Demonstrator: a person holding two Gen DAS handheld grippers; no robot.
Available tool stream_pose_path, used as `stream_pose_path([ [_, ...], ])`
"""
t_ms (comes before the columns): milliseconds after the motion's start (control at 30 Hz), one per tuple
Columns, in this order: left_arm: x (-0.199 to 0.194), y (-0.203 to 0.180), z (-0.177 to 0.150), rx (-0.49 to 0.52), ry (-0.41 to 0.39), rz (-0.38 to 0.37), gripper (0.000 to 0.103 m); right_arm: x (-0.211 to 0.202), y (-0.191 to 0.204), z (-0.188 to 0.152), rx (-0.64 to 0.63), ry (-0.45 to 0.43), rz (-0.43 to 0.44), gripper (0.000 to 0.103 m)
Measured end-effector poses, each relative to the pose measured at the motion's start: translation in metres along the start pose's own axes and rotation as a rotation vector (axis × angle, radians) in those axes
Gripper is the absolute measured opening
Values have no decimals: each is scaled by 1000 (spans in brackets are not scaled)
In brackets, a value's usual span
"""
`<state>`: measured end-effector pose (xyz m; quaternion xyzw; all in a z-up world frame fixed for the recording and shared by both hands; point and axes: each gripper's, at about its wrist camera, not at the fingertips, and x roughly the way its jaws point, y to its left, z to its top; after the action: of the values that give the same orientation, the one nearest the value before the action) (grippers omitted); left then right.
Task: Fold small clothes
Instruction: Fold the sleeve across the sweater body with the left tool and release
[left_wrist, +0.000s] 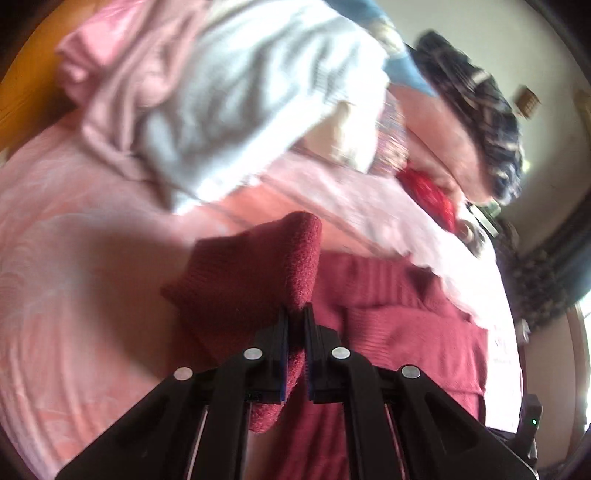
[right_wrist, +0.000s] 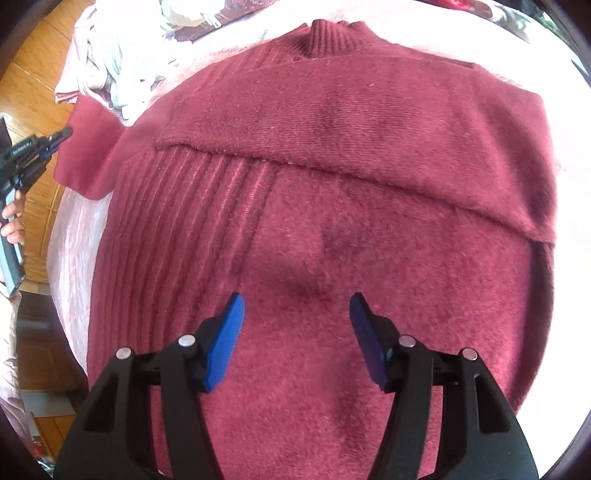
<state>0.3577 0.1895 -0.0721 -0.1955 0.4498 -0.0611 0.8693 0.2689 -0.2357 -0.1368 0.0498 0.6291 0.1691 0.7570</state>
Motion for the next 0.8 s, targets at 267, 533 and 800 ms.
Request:
stream_pose_path([
  [267, 55, -100, -40, 66, 112, -136, 7, -15, -25, -14, 32, -21, 2, 60],
  [533, 111, -113, -75, 89, 295, -89, 11, -3, -42, -17, 67, 3, 2, 58],
  [800, 54, -77, -51, 114, 213, -65, 50, 1, -16, 1, 33, 8, -21, 60],
])
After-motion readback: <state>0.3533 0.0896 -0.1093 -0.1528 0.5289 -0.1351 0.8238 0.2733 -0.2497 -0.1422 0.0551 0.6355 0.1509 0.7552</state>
